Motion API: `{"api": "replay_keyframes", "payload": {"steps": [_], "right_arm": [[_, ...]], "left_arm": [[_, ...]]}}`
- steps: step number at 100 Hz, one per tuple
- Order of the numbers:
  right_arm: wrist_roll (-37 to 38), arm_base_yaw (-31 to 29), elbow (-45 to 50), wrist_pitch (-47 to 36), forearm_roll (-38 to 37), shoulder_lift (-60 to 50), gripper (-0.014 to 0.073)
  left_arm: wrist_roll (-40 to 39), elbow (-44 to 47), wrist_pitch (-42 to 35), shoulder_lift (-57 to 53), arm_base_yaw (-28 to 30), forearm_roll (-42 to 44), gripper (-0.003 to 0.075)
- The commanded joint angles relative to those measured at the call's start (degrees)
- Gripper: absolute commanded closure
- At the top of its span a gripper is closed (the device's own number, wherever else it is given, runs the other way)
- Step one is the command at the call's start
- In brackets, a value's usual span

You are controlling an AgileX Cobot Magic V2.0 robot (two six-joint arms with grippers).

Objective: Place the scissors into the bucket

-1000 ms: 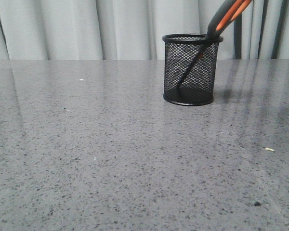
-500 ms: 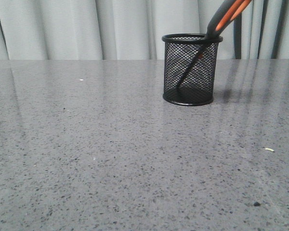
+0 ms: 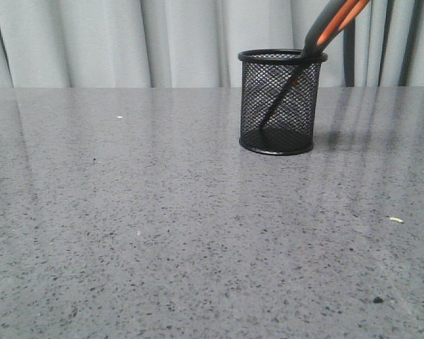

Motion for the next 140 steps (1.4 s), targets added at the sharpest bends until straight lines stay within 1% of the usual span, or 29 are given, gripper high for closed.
{"api": "replay_keyframes", "payload": {"steps": [1, 11, 32, 35, 45, 52, 60, 68, 78, 83, 96, 99, 103, 115, 123, 140], "right_arm": [[-0.03, -0.13, -1.43, -5.06, -0.7, 0.56, 0.0638], [-0.03, -0.13, -1.43, -5.06, -0.7, 0.56, 0.0638], [-0.03, -0.13, -1.43, -5.06, -0.7, 0.56, 0.0638], [-0.03, -0.13, -1.43, -5.06, -0.7, 0.56, 0.0638], [-0.03, -0.13, -1.43, -5.06, -0.7, 0.56, 0.0638], [-0.03, -0.13, -1.43, -5.06, -0.7, 0.56, 0.0638], [-0.03, -0.13, -1.43, -5.06, -0.7, 0.56, 0.0638], [-0.03, -0.13, -1.43, -5.06, -0.7, 0.56, 0.0638], [-0.03, -0.13, -1.43, -5.06, -0.7, 0.56, 0.0638], [-0.03, -0.13, -1.43, -5.06, -0.7, 0.56, 0.0638], [-0.03, -0.13, -1.43, -5.06, -0.7, 0.56, 0.0638], [-0.03, -0.13, -1.43, -5.06, -0.7, 0.56, 0.0638], [-0.03, -0.13, -1.43, -5.06, -0.7, 0.56, 0.0638], [-0.03, -0.13, -1.43, -5.06, -0.7, 0.56, 0.0638], [-0.03, -0.13, -1.43, -5.06, -0.7, 0.56, 0.0638], [-0.03, -0.13, -1.43, -5.06, -0.7, 0.56, 0.0638]], "left_arm": [[-0.57, -1.43, -4.21, 1.2, 0.16, -1.13, 0.074], [-0.57, -0.89, -4.4, 1.2, 0.16, -1.13, 0.074], [-0.57, 3.62, -5.01, 1.2, 0.16, -0.21, 0.074], [-0.57, 4.18, -5.3, 1.09, 0.16, 1.41, 0.074], [-0.57, 5.06, -5.5, 0.39, 0.16, 12.46, 0.074], [-0.57, 6.17, -5.95, -0.31, 0.16, 18.71, 0.074], [-1.1, 8.21, -8.32, -1.2, 0.16, 20.65, 0.074], [-7.01, 10.88, -10.81, -1.99, 1.14, 23.49, 0.074], [-17.4, 13.41, -11.03, -2.64, 3.87, 29.1, 0.074], [-20.16, 14.91, -11.14, -3.17, 5.6, 30.51, 0.074], [-21.72, 18.81, -11.15, -3.67, 9.64, 30.76, 0.074], [-21.7, 18.7, -8.42, -3.67, 10.11, 31.03, 0.074], [-21.7, 18.7, -7.44, -3.67, 10.73, 31.29, 0.074], [-21.7, 18.7, -5.7, -3.67, 11.37, 31.29, 0.074], [-21.59, 18.7, -2.41, -3.67, 11.47, 31.0, 0.074], [-21.59, 18.7, -2.42, -3.67, 11.46, 31.0, 0.074]]}}
